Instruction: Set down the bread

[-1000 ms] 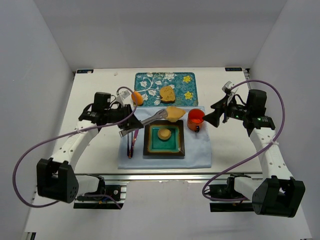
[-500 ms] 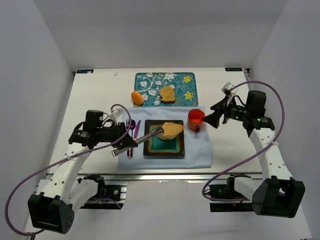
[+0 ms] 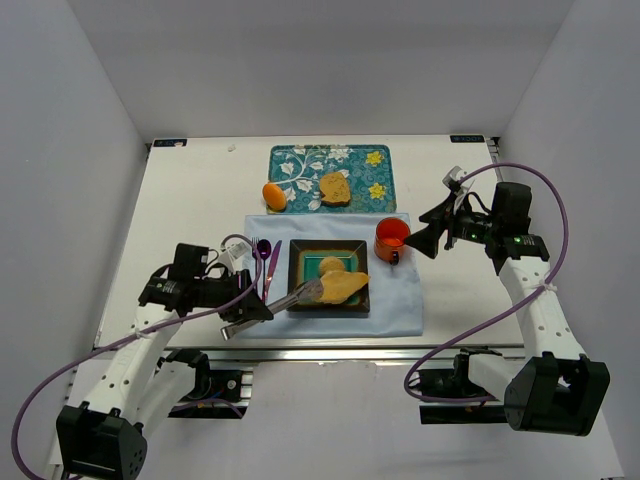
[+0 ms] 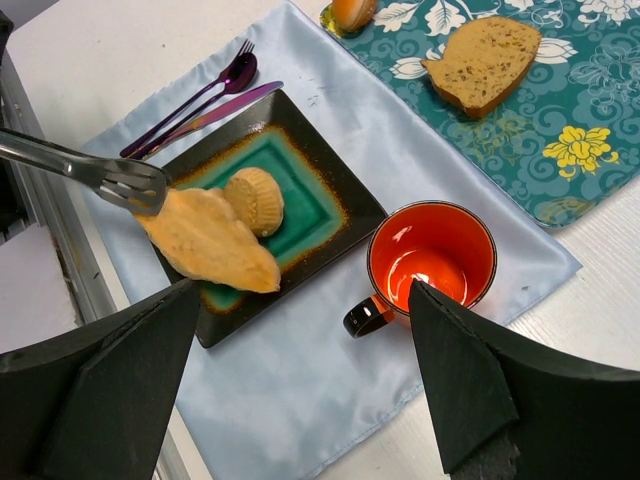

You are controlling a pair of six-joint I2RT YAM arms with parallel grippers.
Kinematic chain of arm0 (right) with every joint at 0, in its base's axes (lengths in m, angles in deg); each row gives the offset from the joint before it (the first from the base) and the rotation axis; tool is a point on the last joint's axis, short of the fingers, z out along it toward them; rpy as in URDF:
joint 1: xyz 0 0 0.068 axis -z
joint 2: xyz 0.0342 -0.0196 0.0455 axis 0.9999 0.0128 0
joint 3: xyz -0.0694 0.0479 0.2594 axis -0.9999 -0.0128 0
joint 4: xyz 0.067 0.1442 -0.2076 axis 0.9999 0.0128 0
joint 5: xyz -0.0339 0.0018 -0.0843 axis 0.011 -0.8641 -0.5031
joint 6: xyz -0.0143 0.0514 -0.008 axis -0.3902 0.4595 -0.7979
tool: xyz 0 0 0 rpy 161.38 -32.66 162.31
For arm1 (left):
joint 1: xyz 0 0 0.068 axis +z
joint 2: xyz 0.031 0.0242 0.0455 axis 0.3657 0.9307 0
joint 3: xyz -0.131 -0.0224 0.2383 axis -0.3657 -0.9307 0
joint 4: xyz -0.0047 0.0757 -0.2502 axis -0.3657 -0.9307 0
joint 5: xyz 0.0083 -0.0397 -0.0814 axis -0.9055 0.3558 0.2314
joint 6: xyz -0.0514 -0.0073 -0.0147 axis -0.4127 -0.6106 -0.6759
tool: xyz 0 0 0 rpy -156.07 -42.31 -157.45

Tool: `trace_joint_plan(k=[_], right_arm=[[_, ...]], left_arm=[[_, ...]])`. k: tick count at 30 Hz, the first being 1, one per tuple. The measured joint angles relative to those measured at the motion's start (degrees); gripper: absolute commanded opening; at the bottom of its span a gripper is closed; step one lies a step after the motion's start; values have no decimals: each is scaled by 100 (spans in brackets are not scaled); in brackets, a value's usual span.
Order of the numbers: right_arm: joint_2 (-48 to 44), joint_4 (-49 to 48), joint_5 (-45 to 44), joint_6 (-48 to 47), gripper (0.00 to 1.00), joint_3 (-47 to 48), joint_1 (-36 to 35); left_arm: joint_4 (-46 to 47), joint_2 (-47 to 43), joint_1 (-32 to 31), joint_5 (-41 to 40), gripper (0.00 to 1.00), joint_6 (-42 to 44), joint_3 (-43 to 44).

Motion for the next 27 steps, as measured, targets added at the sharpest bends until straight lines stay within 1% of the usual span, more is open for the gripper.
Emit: trace_joint_plan(k=[1,4,10,17,21,22,23,25,27], right_arm=[[0,0,7,4,89,0,0],[0,0,17,20,89,0,0],[0,0,17,20,89,0,0],[0,0,17,22,89,0,0],[0,-2,17,22,89,-2,0],[0,-2,17,22,89,-2,0],[0,-2,17,22,89,-2,0],[0,-2,17,20,89,-2,0],[0,-2,17,17,89,-2,0]], left_arm=[[-55,2,0,-66,53,7,0],[-151,17,0,-232,62,52,4],[-341,79,0,-481,63,87,136],[-564,59,0,-970,61,101,793],[-551,-9,9,-1207,51,46,1108],[-546,-15,13,-1235,43,31,1143],[-551,-13,13,-1281,38,15,1174],[-549,22,24,-1438,26,-2,1213],[-549,116,68,-1700,20,-4,1285]])
